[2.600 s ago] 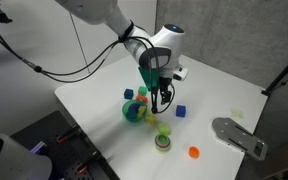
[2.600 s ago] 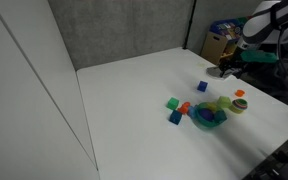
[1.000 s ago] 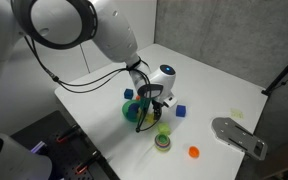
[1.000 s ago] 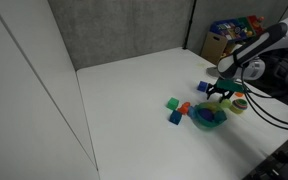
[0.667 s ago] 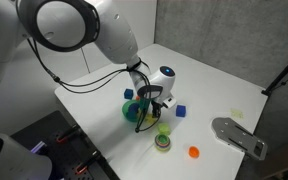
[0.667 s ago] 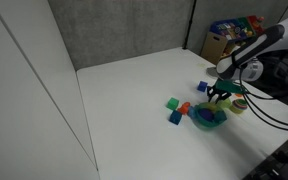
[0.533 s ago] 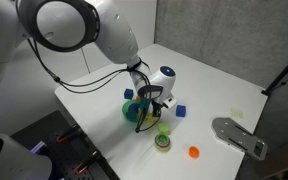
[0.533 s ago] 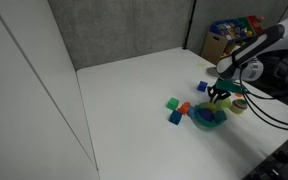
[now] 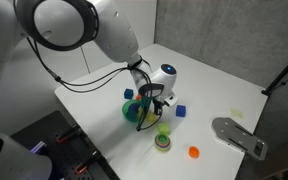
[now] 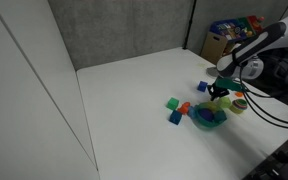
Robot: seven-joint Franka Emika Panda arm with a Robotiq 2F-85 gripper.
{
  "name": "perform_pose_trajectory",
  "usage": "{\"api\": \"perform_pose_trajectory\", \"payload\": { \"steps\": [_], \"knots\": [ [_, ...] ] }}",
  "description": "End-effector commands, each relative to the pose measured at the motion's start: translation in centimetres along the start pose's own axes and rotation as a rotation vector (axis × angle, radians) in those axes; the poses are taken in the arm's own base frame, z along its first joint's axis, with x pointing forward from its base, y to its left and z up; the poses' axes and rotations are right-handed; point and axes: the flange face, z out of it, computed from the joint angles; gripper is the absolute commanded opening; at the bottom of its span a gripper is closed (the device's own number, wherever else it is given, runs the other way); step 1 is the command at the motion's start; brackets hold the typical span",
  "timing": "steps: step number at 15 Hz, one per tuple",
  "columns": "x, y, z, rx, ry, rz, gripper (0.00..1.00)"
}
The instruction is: Put the round yellow toy in the bowl
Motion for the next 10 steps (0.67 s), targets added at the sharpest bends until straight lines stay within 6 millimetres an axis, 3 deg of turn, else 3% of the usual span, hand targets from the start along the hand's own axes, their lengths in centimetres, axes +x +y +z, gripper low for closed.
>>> {"api": "perform_pose_trajectory", "payload": {
  "steps": [1,2,10],
  "knots": [
    [-0.1,-0.3,-1.5,0.009,-0.002,-0.007,0.29],
    [-0.1,-0.4,-1.5,0.010,-0.001,-0.007,0.32],
    [-0.8,-1.1,-0.4,0.019,-0.037,-0.023,0.95]
  ]
}}
